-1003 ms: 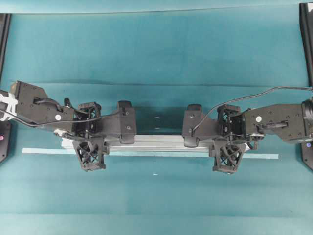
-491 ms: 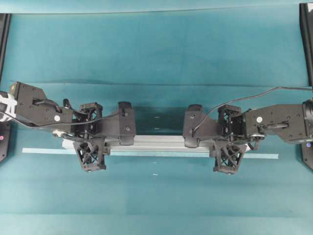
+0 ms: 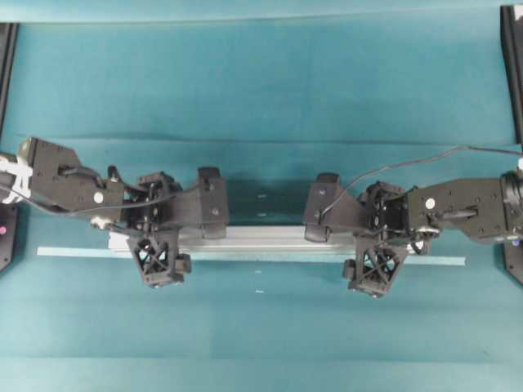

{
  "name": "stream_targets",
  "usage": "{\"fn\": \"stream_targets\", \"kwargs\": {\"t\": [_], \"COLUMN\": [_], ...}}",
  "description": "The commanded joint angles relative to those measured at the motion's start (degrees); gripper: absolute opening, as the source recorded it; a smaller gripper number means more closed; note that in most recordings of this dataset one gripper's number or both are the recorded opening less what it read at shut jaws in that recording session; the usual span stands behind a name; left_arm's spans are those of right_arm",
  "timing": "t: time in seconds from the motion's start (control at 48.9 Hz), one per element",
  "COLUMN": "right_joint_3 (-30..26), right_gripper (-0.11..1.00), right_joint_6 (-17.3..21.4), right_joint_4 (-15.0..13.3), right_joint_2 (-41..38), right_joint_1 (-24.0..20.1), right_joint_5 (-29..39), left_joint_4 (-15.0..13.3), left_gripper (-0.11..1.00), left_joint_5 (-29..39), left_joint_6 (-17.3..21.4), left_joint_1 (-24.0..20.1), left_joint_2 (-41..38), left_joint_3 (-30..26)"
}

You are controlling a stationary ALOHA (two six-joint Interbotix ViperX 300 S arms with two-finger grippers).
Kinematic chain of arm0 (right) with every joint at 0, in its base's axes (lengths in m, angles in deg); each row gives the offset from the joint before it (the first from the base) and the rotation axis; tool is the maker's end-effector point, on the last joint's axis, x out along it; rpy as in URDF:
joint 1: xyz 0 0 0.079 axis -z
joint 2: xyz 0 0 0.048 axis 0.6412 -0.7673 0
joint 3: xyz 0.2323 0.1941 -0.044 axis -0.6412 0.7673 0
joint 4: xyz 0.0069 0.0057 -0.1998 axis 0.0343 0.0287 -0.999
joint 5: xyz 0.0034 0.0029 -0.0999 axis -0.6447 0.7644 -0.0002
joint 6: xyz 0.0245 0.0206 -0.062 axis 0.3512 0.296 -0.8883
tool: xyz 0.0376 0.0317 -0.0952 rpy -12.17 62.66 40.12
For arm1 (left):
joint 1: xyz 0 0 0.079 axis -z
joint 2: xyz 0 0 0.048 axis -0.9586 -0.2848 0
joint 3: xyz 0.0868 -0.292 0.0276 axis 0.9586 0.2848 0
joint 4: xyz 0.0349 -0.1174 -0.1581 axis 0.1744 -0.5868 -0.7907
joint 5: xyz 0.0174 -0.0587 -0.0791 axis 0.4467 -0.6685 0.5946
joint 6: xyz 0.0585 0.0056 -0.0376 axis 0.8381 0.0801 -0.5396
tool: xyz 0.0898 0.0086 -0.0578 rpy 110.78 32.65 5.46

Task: Lift the metal rail with both hands and move it towards you.

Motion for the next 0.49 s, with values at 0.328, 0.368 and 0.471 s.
{"fn": "stream_targets", "kwargs": {"t": [0.328, 0.368, 0.471], "right_joint_3": [-0.35, -0.35, -0.35], "right_gripper": [0.96, 0.96, 0.96], "right_joint_6": [1.14, 1.05, 0.7], "right_joint_4": [-0.18, -0.35, -1.32], "right_joint_2": [2.99, 4.22, 7.38], "right_joint_1": [2.11, 2.46, 2.99], "right_joint_5": [-1.32, -1.32, -1.32], "left_joint_4": [0.0, 0.0, 0.0], "left_gripper": [0.97, 0.97, 0.97], "left_joint_5": [0.97, 1.67, 3.6], "left_joint_6": [1.67, 2.29, 3.6], "left_joint_1": [0.0, 0.0, 0.0], "left_joint_2": [4.13, 5.19, 8.53], "left_joint_3": [-0.09, -0.09, -0.09]}}
